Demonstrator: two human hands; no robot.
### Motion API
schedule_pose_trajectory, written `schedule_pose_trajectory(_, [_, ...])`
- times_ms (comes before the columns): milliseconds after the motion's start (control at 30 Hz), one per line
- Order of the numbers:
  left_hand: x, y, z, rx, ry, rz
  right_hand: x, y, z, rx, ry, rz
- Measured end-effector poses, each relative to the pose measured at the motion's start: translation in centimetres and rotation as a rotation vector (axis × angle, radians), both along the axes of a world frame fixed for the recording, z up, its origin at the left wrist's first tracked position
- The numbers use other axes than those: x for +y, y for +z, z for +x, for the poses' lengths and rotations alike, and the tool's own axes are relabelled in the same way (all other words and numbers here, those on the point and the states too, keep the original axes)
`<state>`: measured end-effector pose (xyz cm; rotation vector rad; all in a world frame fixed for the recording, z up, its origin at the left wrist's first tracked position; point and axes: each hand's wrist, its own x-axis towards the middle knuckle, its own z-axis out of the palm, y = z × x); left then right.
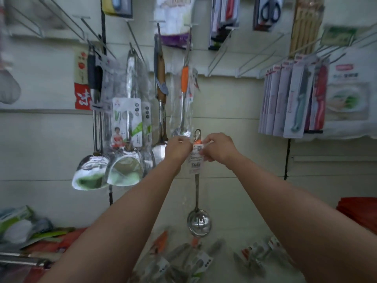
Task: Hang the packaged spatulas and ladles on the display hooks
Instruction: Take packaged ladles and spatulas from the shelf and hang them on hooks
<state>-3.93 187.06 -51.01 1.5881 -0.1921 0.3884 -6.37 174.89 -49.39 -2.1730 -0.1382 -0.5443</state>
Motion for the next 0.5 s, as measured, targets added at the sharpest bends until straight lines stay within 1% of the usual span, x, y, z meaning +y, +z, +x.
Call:
schedule_pose_trajectory(167, [1.0, 4.3, -0.5, -0.084, 0.042, 0.031, 0.8, 4.2, -0.2, -0.083, -0.035, -0.046])
schedule_pose_trajectory(300, [1.5, 8.7, 0.3, -0.145, 0.061, 0.012, 1.0, 8.5, 0.3, -0.178, -0.053, -0.08])
schedule_pose_trajectory(500, [1.9, 14.8, 1.2, -0.281, 0.111, 0.039, 1.4, 14.6, 1.3, -0.292, -0.058, -0.038])
